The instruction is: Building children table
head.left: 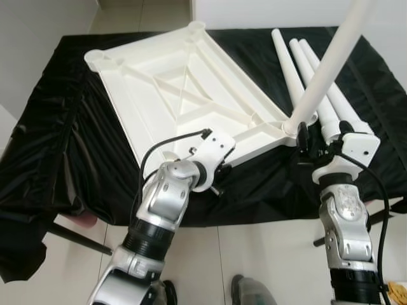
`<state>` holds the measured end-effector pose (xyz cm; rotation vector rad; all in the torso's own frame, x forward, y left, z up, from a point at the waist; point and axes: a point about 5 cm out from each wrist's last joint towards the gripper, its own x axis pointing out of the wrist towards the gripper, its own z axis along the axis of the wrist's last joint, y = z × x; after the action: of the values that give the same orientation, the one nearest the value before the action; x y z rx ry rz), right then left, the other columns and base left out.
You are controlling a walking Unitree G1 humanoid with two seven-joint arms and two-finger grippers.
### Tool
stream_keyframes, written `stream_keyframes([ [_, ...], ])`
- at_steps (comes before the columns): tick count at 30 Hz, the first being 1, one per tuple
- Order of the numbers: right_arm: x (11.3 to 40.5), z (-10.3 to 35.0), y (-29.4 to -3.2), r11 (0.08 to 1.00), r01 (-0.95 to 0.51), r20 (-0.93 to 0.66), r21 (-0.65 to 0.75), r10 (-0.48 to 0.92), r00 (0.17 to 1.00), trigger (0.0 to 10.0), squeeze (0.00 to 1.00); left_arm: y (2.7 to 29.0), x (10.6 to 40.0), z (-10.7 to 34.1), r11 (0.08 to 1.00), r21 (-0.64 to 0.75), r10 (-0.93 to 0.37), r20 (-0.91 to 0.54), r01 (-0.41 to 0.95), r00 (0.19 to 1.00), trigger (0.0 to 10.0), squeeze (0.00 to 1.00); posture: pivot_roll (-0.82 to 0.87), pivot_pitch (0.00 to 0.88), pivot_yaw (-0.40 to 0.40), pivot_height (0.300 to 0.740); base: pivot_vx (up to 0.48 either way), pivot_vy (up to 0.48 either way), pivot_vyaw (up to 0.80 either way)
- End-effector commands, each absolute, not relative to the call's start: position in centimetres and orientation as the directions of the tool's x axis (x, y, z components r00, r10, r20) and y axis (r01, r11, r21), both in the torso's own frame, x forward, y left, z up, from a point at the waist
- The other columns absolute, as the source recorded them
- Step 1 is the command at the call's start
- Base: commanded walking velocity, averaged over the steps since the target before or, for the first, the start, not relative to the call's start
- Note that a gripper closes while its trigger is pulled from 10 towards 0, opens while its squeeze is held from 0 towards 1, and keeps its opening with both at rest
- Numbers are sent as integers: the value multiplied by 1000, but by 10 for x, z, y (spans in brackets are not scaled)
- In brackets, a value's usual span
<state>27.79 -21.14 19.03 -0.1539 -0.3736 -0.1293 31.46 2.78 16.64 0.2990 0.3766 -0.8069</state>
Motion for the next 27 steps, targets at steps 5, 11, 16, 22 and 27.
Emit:
stream_keyframes([
  [5, 277, 190, -216, 977, 169, 374, -127, -111, 921, 10000, 0, 54, 333, 155, 875, 265, -273, -419, 405, 866, 10000, 0, -105, 132, 62, 740, 0, 0, 0],
  [11, 276, 191, -216, 976, 179, 377, -126, -119, 918, 10000, 0, 48, 345, 161, 882, 297, -242, -380, 365, 893, 10000, 0, -109, 134, 66, 740, 0, 0, 0],
  [16, 276, 191, -215, 976, 180, 380, -125, -120, 917, 10000, 0, 44, 353, 163, 884, 301, -237, -370, 357, 898, 10000, 0, -109, 132, 67, 740, 0, 0, 0],
  [22, 276, 193, -215, 975, 185, 386, -121, -125, 914, 10000, 0, 48, 371, 170, 895, 329, -191, -328, 301, 925, 10000, 0, -116, 130, 73, 740, 0, 0, 0],
  [27, 275, 193, -215, 975, 188, 388, -120, -128, 913, 10000, 0, 54, 379, 174, 894, 349, -172, -311, 281, 935, 10000, 0, -116, 129, 73, 740, 0, 0, 0],
])
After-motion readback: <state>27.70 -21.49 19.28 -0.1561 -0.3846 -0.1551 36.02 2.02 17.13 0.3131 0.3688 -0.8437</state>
